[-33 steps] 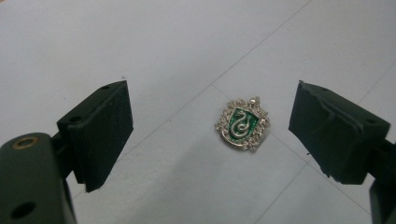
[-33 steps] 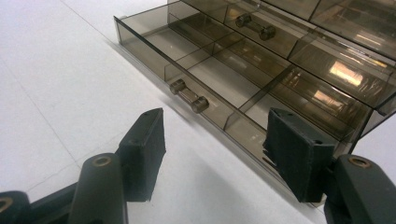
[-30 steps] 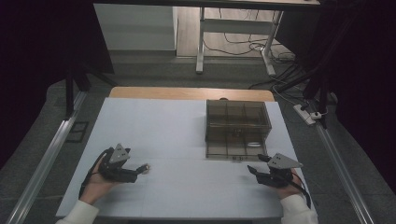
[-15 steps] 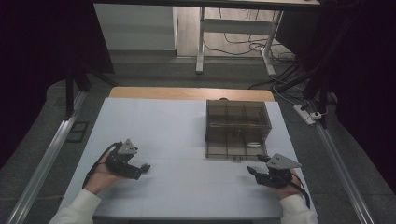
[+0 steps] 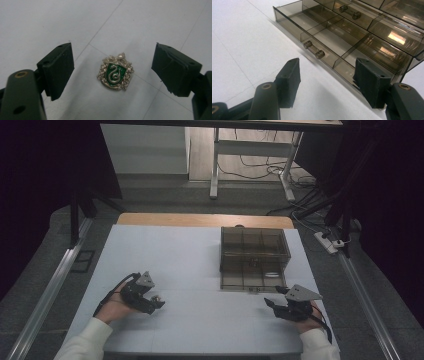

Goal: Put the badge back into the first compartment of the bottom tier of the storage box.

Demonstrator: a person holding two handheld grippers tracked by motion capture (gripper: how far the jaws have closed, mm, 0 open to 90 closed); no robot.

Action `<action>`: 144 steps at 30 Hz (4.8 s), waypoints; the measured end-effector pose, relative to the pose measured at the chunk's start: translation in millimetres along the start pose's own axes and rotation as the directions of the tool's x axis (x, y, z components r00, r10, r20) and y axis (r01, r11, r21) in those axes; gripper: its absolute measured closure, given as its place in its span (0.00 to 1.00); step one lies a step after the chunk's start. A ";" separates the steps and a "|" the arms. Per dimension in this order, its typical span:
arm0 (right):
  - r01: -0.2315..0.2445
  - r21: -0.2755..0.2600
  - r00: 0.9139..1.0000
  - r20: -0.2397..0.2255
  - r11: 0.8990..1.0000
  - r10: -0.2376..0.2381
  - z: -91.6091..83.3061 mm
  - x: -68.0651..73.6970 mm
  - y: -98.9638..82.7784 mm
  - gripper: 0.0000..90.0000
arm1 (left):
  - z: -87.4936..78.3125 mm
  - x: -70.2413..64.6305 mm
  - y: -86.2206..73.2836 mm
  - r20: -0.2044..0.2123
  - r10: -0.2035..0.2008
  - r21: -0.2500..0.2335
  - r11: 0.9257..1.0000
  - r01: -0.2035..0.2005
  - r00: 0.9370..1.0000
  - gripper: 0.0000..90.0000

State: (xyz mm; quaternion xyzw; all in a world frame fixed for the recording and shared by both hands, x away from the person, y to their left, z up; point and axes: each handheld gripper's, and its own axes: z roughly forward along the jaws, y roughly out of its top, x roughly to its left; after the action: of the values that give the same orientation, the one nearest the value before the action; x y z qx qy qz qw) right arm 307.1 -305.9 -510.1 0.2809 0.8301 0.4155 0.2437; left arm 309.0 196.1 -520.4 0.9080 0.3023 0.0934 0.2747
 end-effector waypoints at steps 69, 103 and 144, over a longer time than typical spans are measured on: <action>-0.001 0.000 1.000 0.003 1.000 0.001 0.4 -1.7 0.7 0.42 | -20.1 8.0 -7.3 -0.050 -0.156 -0.187 0.972 0.145 0.986 0.62; -0.006 0.006 1.000 0.008 1.000 0.006 1.0 -1.7 0.7 0.40 | -16.0 -1.0 24.4 -0.013 -0.161 -0.289 0.945 0.150 0.987 0.62; -0.003 -0.002 1.000 0.011 1.000 0.003 -0.8 -1.7 0.5 0.40 | 13.6 -23.8 74.0 0.044 -0.102 -0.296 0.949 0.110 0.994 0.62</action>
State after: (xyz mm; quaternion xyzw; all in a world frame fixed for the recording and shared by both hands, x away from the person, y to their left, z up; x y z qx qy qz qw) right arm 307.9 -307.2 -509.0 0.2842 0.8279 0.4153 0.2479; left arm 331.4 126.5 -490.8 0.8398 0.3291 0.1104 0.4174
